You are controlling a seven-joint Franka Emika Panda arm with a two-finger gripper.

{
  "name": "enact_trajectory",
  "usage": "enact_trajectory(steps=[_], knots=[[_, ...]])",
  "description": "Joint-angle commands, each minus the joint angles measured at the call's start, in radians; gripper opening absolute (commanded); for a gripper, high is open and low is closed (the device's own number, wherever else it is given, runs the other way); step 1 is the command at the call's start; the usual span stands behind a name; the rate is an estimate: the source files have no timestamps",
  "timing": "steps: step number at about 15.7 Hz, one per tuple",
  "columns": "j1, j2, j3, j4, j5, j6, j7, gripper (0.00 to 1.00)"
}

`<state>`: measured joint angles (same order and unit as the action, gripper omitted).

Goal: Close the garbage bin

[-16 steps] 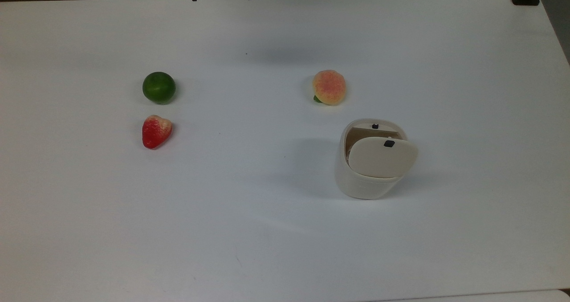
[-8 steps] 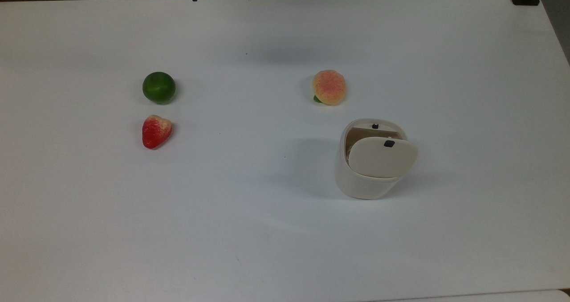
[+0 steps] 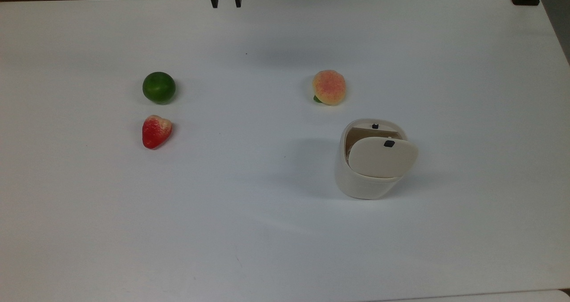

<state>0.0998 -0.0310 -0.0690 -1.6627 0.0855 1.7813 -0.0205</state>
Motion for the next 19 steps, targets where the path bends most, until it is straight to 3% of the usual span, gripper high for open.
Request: enact_trajectory(steps=[1, 3, 10, 19], knots=[[0.011, 0.002, 0.012, -0.020, 0.023, 0.023, -0.004, 0.16], [0.009, 0.006, 0.032, -0.020, 0.023, 0.023, -0.012, 0.00], [0.011, 0.036, 0.087, -0.023, 0.059, 0.056, 0.022, 0.00], [0.090, 0.126, 0.097, -0.002, 0.043, 0.413, 0.165, 0.00]])
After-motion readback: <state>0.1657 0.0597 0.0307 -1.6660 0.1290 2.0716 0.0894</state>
